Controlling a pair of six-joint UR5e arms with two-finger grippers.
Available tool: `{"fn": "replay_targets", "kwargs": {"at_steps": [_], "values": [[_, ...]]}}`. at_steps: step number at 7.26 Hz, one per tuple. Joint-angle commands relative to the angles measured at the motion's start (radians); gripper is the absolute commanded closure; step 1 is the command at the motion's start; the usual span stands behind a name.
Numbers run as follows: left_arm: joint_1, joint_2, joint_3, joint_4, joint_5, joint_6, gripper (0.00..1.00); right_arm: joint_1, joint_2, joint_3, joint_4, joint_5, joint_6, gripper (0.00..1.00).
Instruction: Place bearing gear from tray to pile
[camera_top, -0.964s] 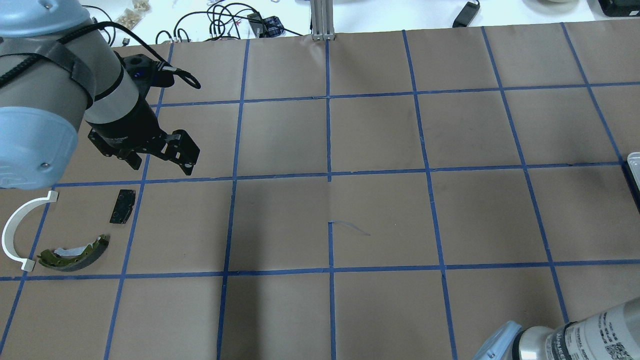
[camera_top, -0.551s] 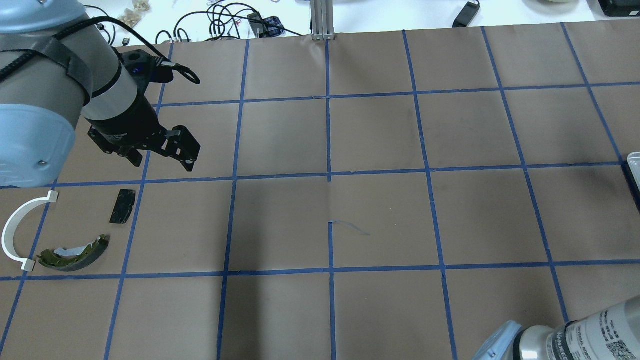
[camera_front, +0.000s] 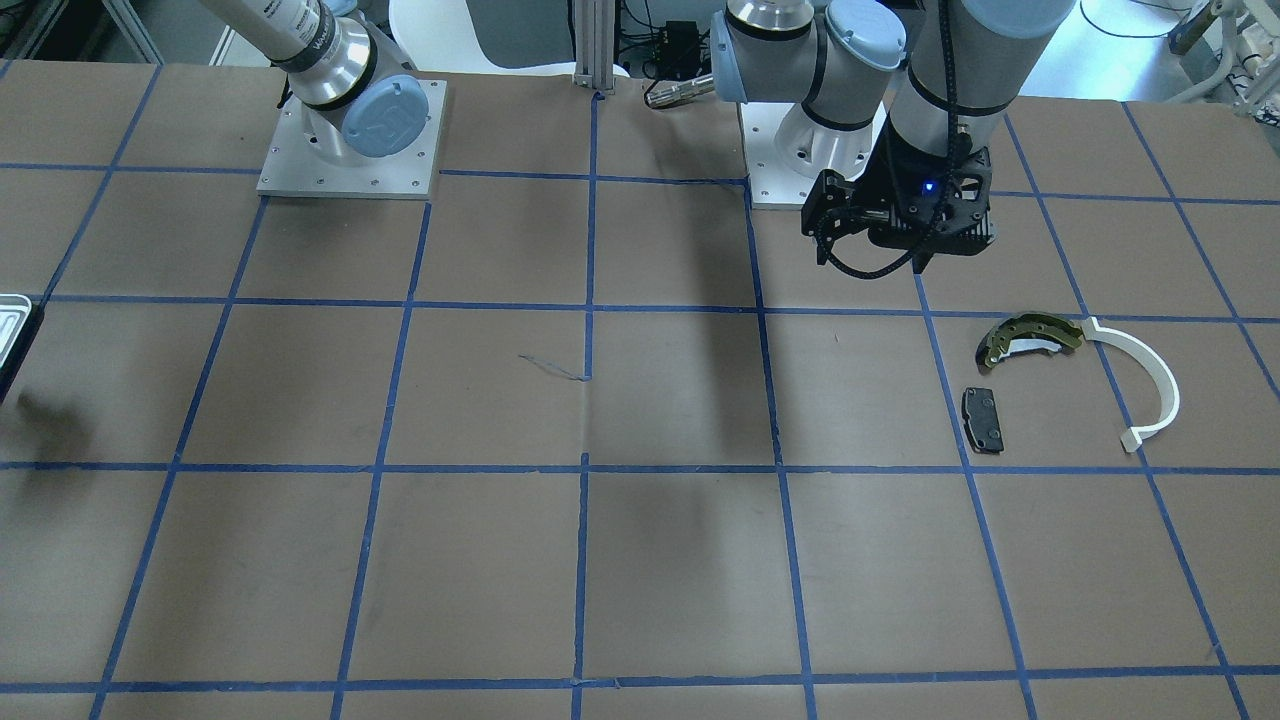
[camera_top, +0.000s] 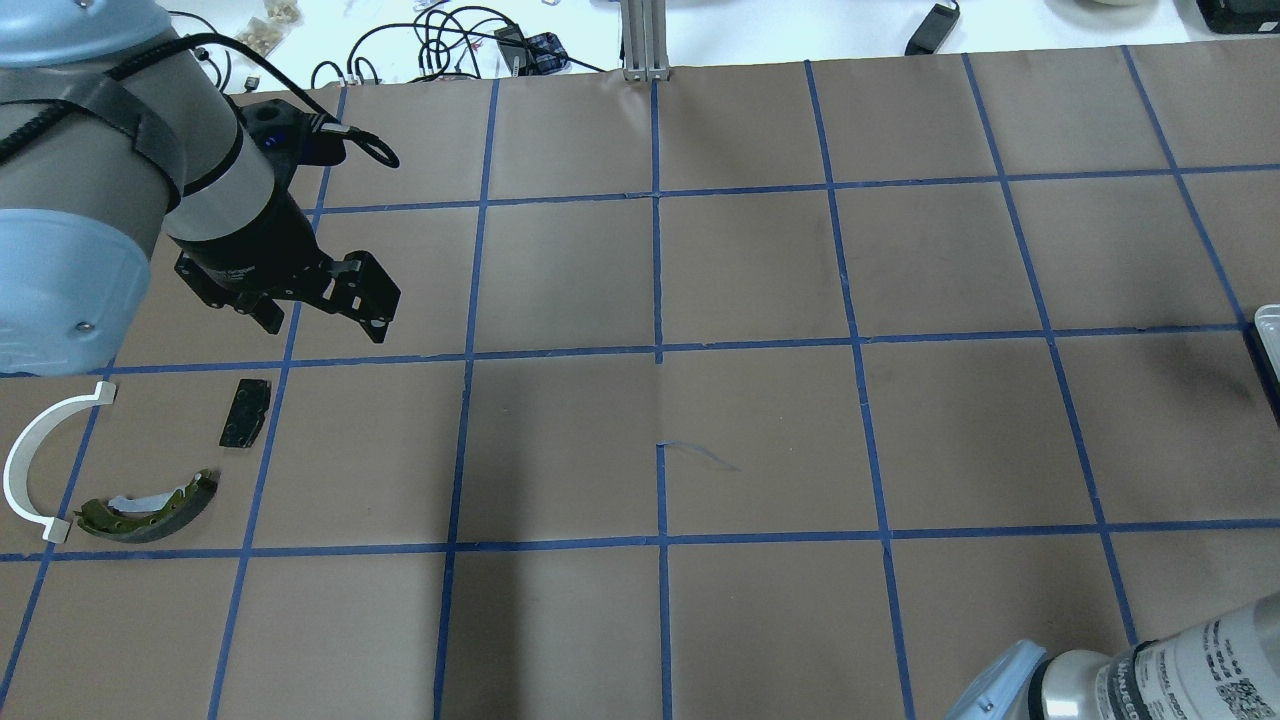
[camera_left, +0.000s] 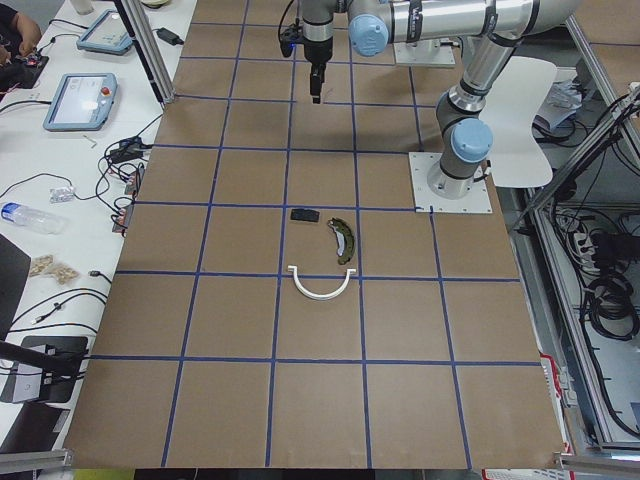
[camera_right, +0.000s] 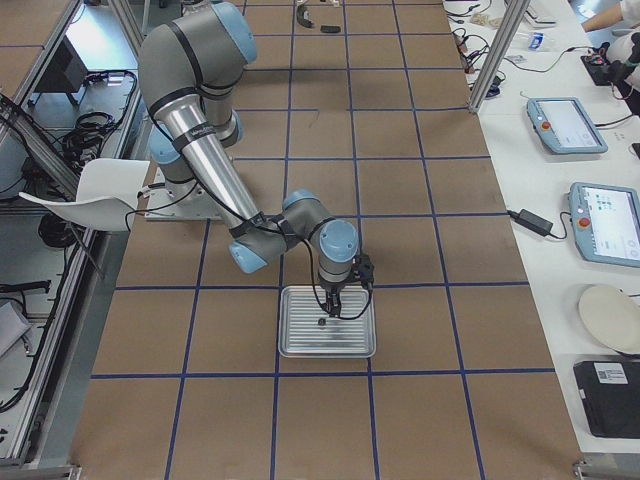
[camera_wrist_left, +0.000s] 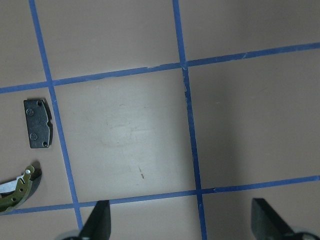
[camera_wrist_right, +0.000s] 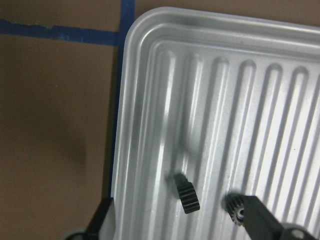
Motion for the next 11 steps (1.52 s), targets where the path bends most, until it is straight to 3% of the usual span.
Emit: {"fn": "replay_targets", "kwargs": {"at_steps": [1, 2, 4, 6, 11], "values": [[0.0, 0.001, -0.005, 0.009, 0.005, 0.001, 0.0, -0.019, 0.003, 0.003, -0.005, -0.003, -0.077, 0.29], [0.0, 0.001, -0.001, 0.009, -0.001, 0.001, 0.0, -0.019, 0.006, 0.006, -0.005, -0.003, -0.085, 0.3], [0.0, 0.001, -0.007, 0.009, 0.002, 0.0, 0.0, -0.019, 0.03, 0.004, -0.011, -0.013, -0.114, 0.44], [0.0, 0.001, -0.008, 0.009, 0.003, 0.001, 0.0, -0.019, 0.035, 0.004, -0.012, -0.012, -0.128, 0.45], [-0.002, 0.01, -0.01, 0.009, 0.0, 0.0, 0.0, -0.019, 0.034, 0.001, -0.011, -0.01, -0.154, 1.0]]}}
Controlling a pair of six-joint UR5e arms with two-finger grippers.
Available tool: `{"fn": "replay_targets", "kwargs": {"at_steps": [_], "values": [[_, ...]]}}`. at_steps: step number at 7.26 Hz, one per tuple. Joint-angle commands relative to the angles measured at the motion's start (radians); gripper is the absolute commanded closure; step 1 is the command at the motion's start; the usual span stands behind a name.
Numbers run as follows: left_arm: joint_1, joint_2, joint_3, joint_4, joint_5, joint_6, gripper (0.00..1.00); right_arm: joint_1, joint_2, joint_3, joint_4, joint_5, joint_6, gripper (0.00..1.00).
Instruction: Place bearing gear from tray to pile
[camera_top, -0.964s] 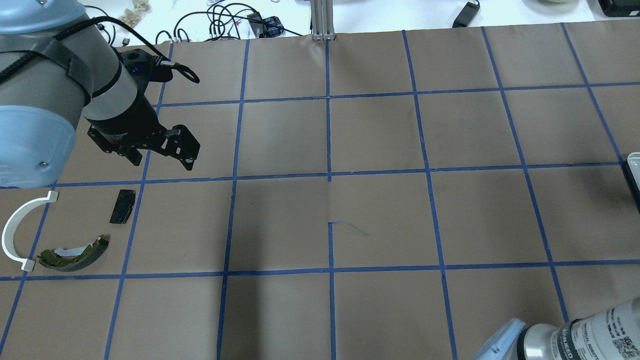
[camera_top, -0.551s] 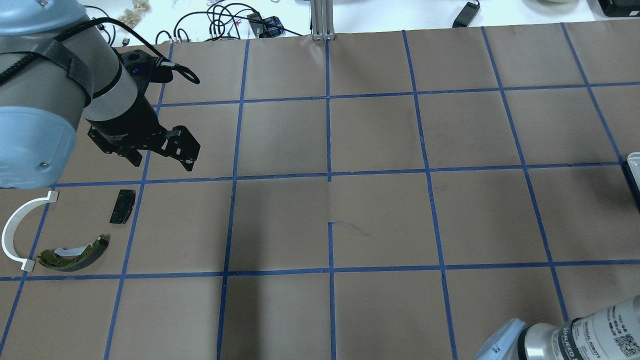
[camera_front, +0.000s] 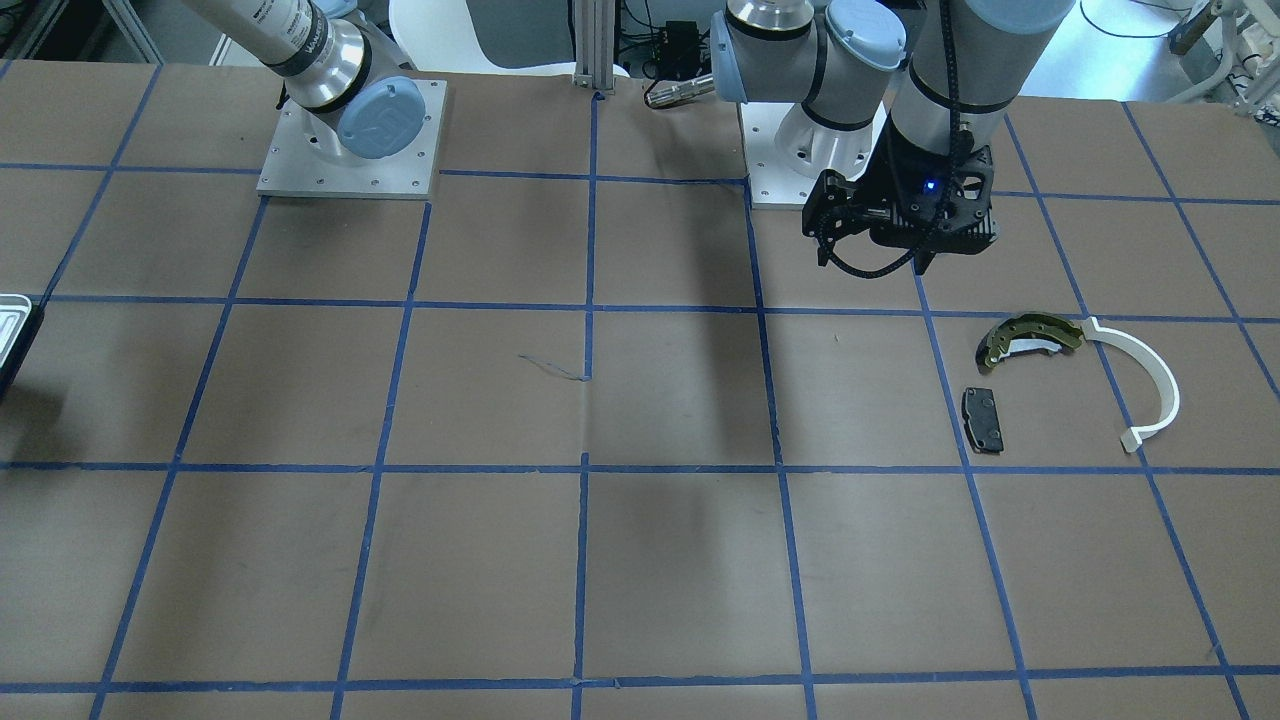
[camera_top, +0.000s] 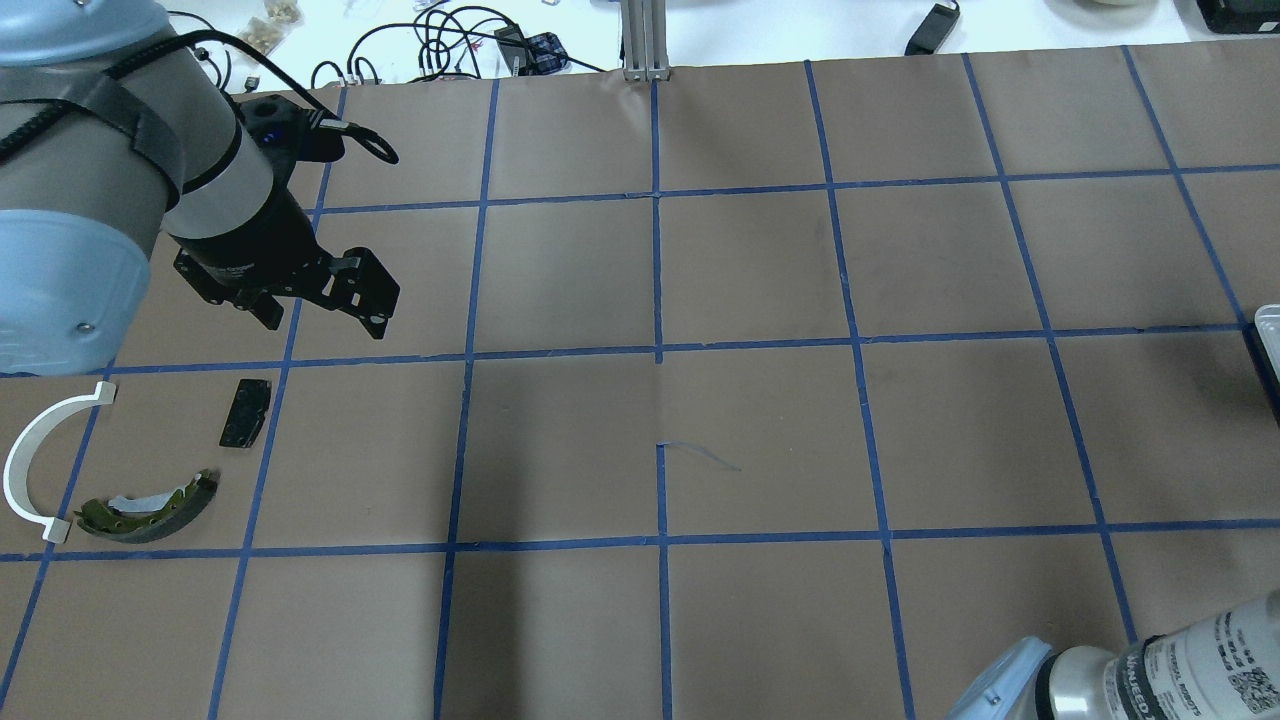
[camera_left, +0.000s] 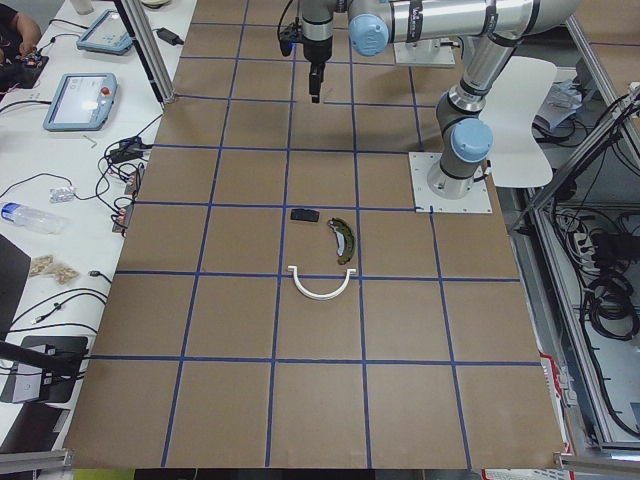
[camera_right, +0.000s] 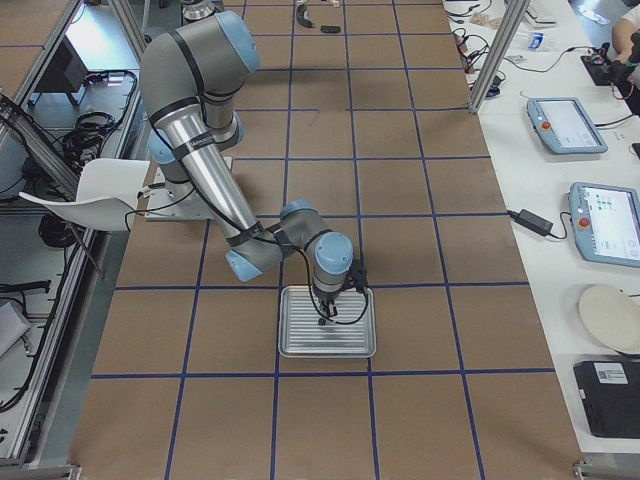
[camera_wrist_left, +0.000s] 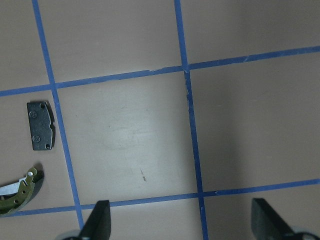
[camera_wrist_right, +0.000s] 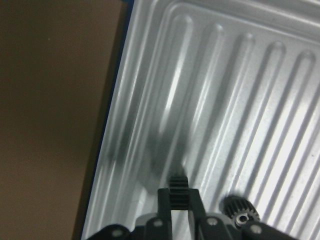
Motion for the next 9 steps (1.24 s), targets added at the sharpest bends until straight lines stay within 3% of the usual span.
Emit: {"fn": "replay_targets", "kwargs": {"at_steps": [1, 3, 4, 5, 6, 9], "values": [[0.0, 0.008, -0.006, 0.0, -0.001, 0.0, 0.0, -0.002, -0.008, -0.004, 0.005, -0.001, -0.001, 1.0], [0.0, 0.012, -0.012, 0.0, 0.004, 0.009, 0.0, 0.032, -0.072, -0.005, 0.025, 0.012, 0.068, 1.0], [0.0, 0.008, -0.007, 0.0, -0.002, 0.0, 0.0, 0.102, -0.158, 0.002, 0.065, 0.0, 0.12, 1.0], [0.0, 0.009, -0.007, 0.0, -0.001, 0.0, 0.0, 0.171, -0.228, 0.004, 0.167, -0.003, 0.266, 1.0], [0.0, 0.011, -0.009, 0.0, 0.001, 0.004, 0.0, 0.283, -0.266, 0.004, 0.245, -0.005, 0.442, 1.0], [0.0, 0.012, -0.009, 0.0, 0.005, 0.012, 0.0, 0.698, -0.303, 0.005, 0.338, -0.055, 0.956, 1.0]]}}
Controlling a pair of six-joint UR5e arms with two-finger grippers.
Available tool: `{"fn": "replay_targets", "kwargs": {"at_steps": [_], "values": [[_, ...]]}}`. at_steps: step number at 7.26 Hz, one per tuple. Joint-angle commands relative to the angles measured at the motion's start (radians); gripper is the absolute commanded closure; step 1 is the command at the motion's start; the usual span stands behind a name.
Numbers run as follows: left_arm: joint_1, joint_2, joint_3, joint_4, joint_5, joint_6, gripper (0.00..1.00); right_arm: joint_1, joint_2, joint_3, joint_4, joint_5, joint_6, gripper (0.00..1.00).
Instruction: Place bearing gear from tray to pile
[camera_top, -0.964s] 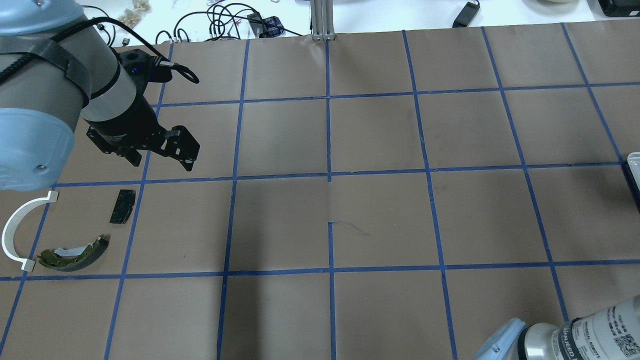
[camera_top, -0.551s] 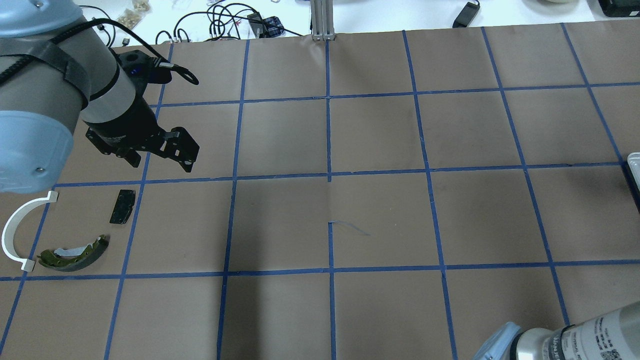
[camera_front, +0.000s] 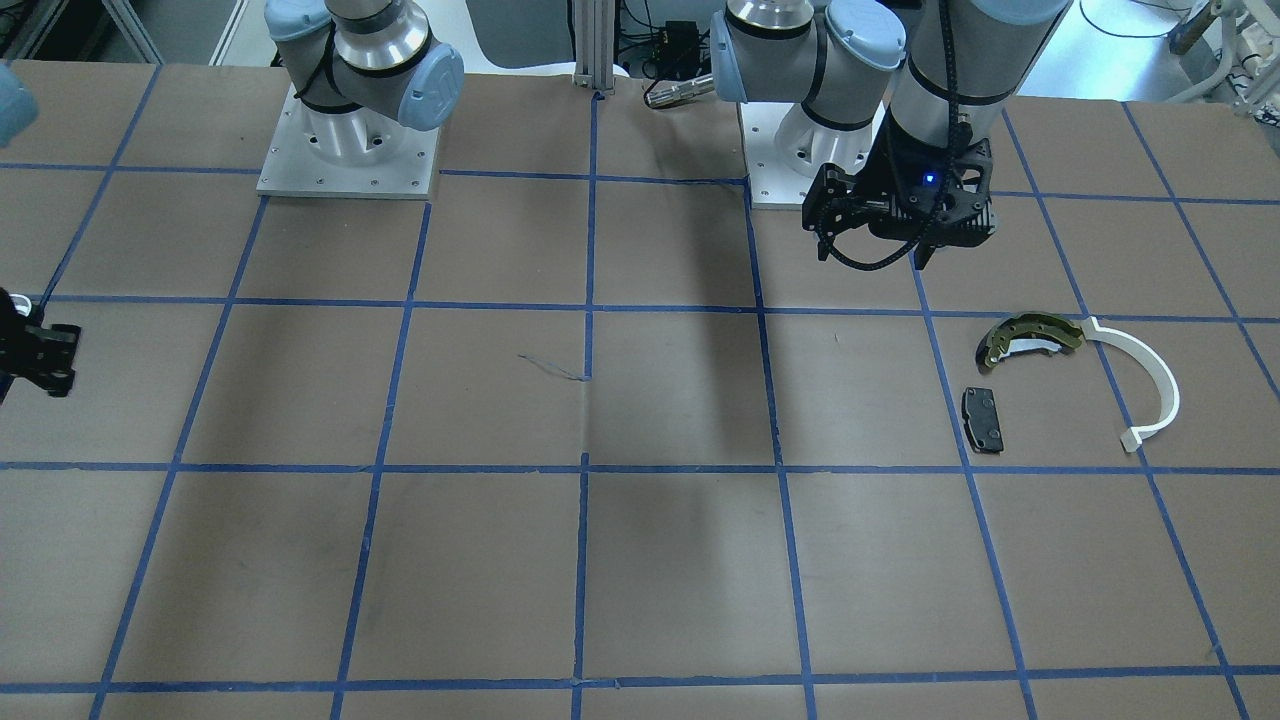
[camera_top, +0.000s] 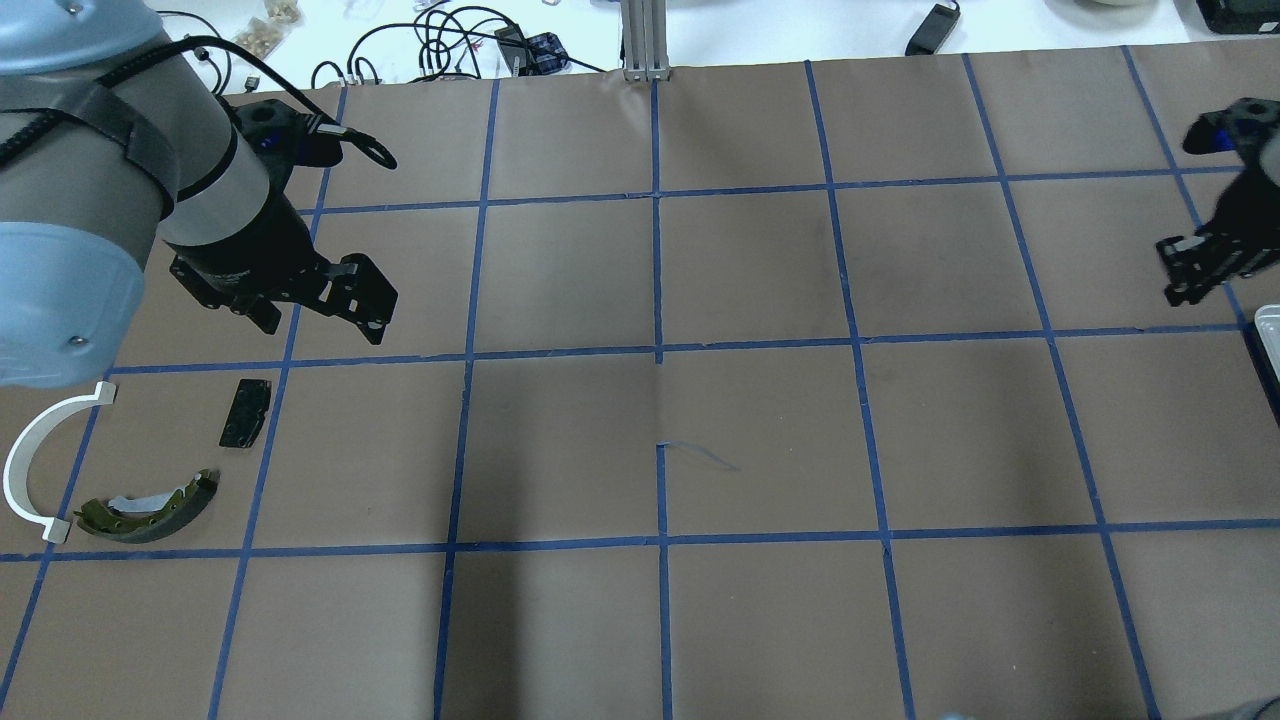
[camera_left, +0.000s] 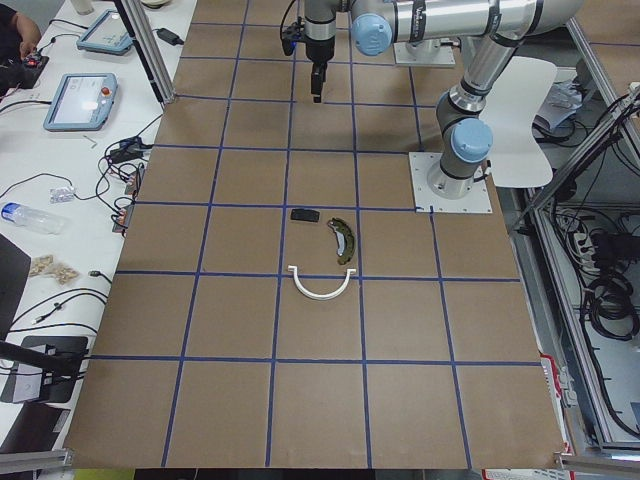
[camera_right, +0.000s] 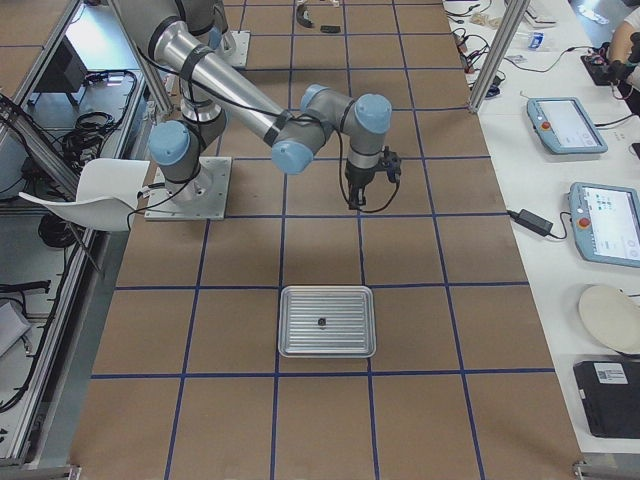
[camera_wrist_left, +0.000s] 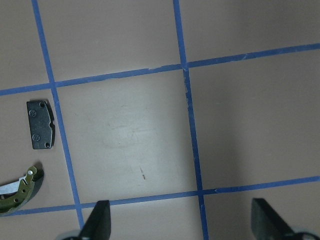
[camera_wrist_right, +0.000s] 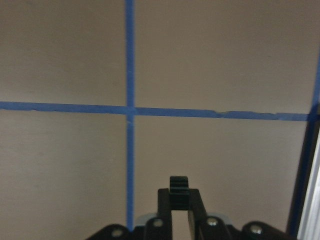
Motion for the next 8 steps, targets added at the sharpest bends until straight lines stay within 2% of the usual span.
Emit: {"fn": "replay_targets", "kwargs": {"at_steps": [1, 2, 4, 5, 7, 8], "values": [[0.0, 0.003, 0.002, -0.001, -0.001, 0.002, 0.0, 0.322, -0.006, 0.003, 0.042, -0.01, 0.367, 1.0], [0.0, -0.006, 0.009, 0.001, -0.002, 0.0, 0.0, 0.448, 0.004, 0.027, 0.027, -0.009, 0.516, 1.0], [0.0, -0.005, 0.009, 0.001, -0.002, 0.0, 0.0, 0.608, 0.043, 0.046, -0.015, 0.114, 0.686, 1.0], [0.005, -0.005, 0.009, -0.001, 0.001, 0.0, 0.0, 0.667, 0.085, 0.043, -0.117, 0.117, 0.732, 1.0], [0.009, -0.016, 0.01, 0.018, 0.002, -0.012, 0.0, 0.829, 0.162, 0.035, -0.208, 0.117, 0.911, 1.0], [0.011, -0.022, 0.004, 0.018, -0.002, -0.012, 0.0, 0.897, 0.2, 0.033, -0.296, 0.117, 0.989, 1.0]]}}
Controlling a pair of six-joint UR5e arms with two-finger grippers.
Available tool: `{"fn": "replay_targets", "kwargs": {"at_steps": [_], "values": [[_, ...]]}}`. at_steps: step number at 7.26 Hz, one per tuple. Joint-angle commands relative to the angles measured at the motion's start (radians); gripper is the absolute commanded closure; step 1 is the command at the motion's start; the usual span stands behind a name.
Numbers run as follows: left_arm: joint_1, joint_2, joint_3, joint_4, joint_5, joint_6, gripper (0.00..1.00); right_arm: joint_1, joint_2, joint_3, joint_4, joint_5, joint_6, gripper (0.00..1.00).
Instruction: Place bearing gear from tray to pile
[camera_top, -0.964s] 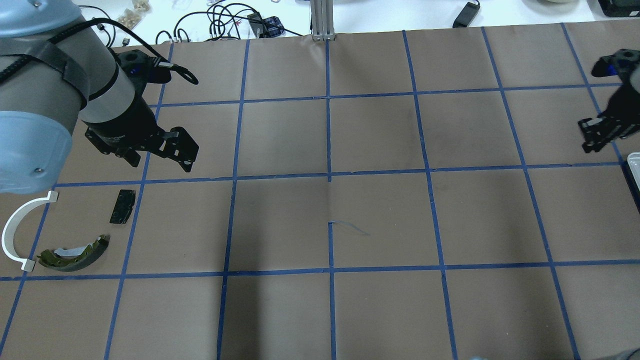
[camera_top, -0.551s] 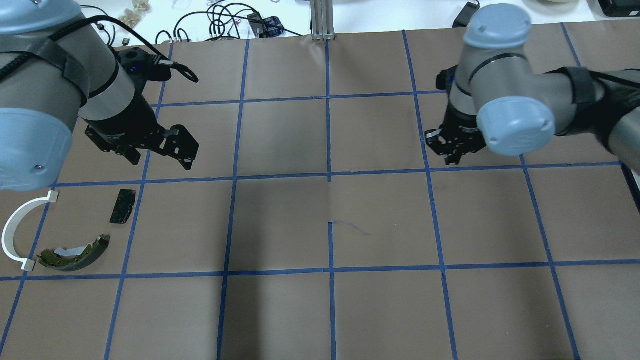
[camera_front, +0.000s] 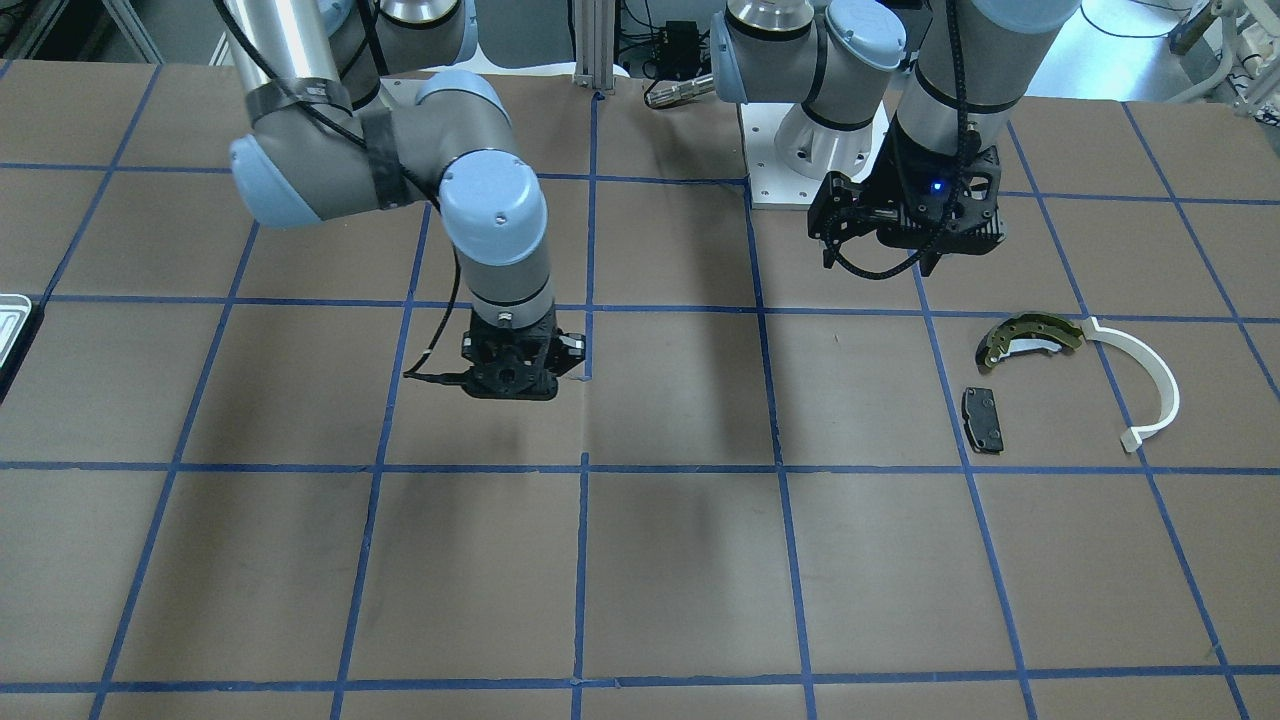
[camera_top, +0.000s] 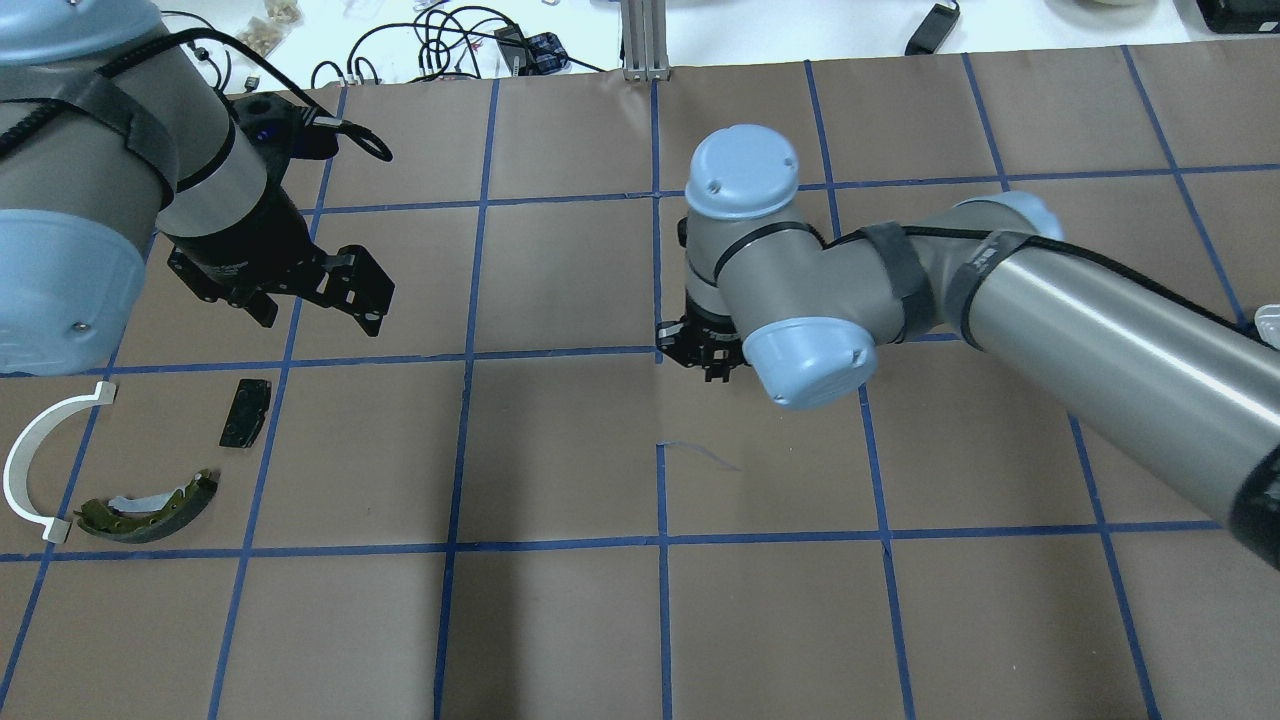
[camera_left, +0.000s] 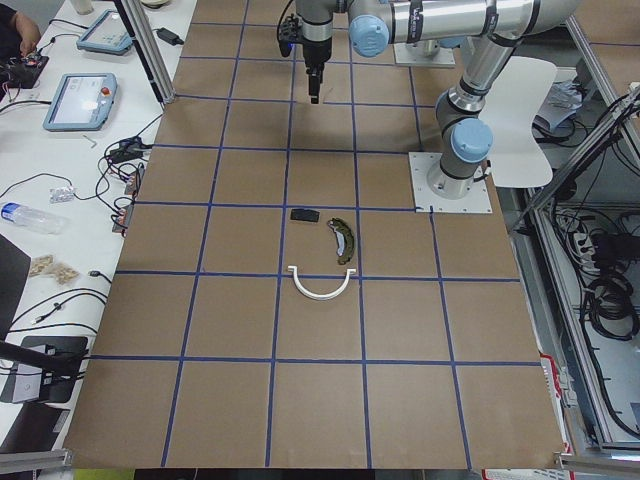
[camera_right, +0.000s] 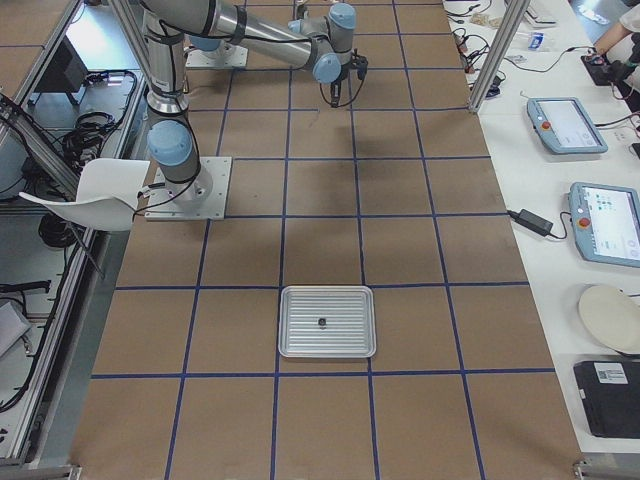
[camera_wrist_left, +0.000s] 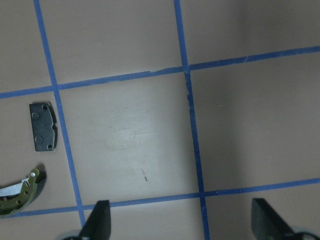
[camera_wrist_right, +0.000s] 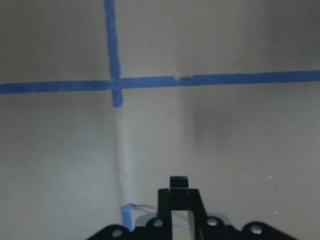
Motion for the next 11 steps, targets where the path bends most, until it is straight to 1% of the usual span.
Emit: {"fn": "replay_targets", "kwargs": {"at_steps": [1, 2, 3, 4, 5, 6, 7, 8, 9, 10, 11], "values": [[0.005, -0.013, -0.01, 0.005, -0.005, 0.01, 0.0, 0.124, 0.079, -0.004, -0.106, 0.001, 0.144, 1.0], [0.005, -0.019, -0.01, 0.004, -0.006, 0.003, 0.0, 0.17, 0.1, -0.016, -0.106, 0.017, 0.175, 1.0], [0.005, -0.03, -0.013, 0.004, -0.006, -0.002, 0.0, 0.184, 0.111, -0.016, -0.121, 0.02, 0.179, 0.88], [0.005, -0.035, -0.014, 0.005, -0.002, -0.002, 0.0, 0.179, 0.108, -0.023, -0.137, 0.018, 0.184, 0.27], [0.005, -0.039, -0.015, 0.008, 0.001, -0.001, 0.0, 0.151, 0.104, -0.02, -0.17, 0.005, 0.173, 0.0], [0.005, -0.046, -0.015, 0.01, 0.004, -0.002, 0.0, 0.065, 0.082, -0.017, -0.158, 0.007, 0.16, 0.0], [0.005, -0.056, -0.014, 0.037, 0.003, -0.005, 0.0, -0.016, 0.005, -0.001, -0.111, 0.017, 0.134, 0.0], [0.0, -0.069, -0.015, 0.059, -0.003, -0.008, 0.0, -0.104, -0.092, 0.019, 0.061, 0.0, -0.023, 0.0], [-0.009, -0.088, -0.014, 0.06, -0.008, -0.048, 0.0, -0.268, -0.167, 0.021, 0.201, 0.003, -0.129, 0.0], [-0.059, -0.119, -0.014, 0.079, -0.008, -0.069, 0.0, -0.439, -0.223, 0.021, 0.264, 0.0, -0.288, 0.0], [-0.126, -0.154, -0.018, 0.123, -0.008, -0.089, 0.0, -0.615, -0.243, 0.026, 0.274, -0.047, -0.471, 0.0]]}}
